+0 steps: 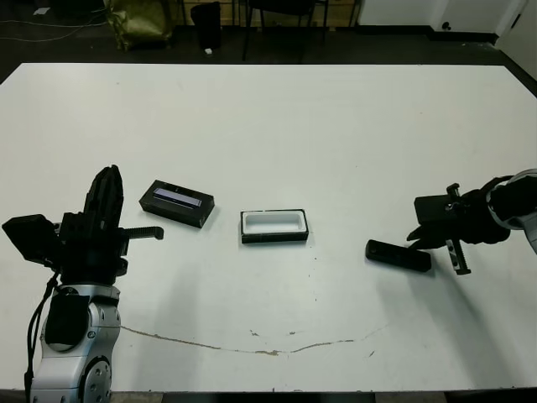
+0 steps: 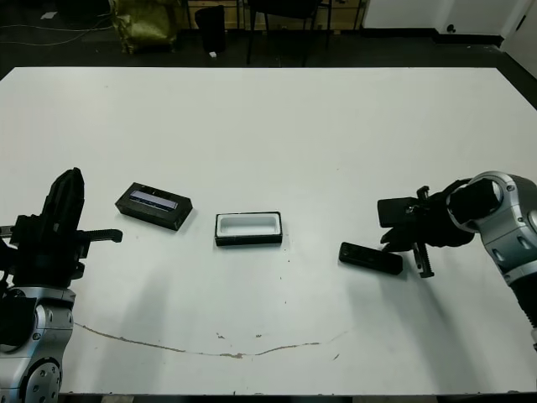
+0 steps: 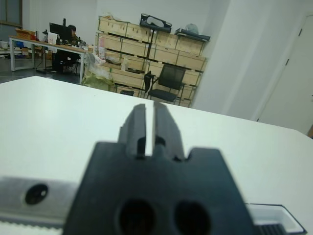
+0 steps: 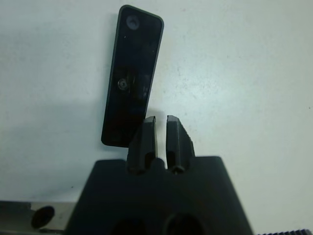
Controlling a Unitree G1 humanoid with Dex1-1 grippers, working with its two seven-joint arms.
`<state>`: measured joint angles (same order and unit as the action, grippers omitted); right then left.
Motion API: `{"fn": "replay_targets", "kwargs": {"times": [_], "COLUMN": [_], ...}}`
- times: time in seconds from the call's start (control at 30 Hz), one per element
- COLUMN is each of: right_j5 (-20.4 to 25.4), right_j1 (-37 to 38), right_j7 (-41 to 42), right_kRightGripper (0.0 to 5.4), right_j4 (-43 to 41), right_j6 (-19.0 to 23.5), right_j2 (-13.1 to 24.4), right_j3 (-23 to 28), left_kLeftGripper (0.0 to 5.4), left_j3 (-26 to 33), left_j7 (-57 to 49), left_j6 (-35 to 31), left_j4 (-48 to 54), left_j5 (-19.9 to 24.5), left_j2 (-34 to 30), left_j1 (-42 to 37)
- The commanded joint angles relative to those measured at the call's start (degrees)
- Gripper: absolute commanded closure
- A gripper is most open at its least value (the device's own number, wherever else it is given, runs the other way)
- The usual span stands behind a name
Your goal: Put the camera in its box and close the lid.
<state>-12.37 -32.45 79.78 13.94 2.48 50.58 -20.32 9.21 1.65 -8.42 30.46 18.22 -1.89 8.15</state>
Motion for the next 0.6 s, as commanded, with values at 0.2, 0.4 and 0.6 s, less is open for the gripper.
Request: {"fn": "replay_targets", "kwargs": {"times": [0.2,0.4,0.6], "right_j5": [-2.1,-0.7,1.5], "right_j1": [1.5,2.3,2.5], "right_j7": [-0.3,0.6,2.5], "right_kRightGripper": [5.4,5.4,5.4], "right_j4": [-2.0,-3.1,-3.3], "right_j6": [2.4,3.8,2.2], "right_j2": [2.7,2.8,3.1], "right_j3": [0.1,0.6,0.8], "left_kLeftGripper": [5.39,5.39,5.39], "left_j3": [0.1,0.1,0.1], "left_j7": [-0.1,-0.4,-0.3], "left_j6": [-0.8,-1.0,-0.8], "left_j4": [-0.1,-0.1,-0.4], "left_j5": [-0.2,-0.4,-0.5], "left_j2": [-0.2,-0.3,-0.2], "left_j1": [0.8,0.7,0.7]}}
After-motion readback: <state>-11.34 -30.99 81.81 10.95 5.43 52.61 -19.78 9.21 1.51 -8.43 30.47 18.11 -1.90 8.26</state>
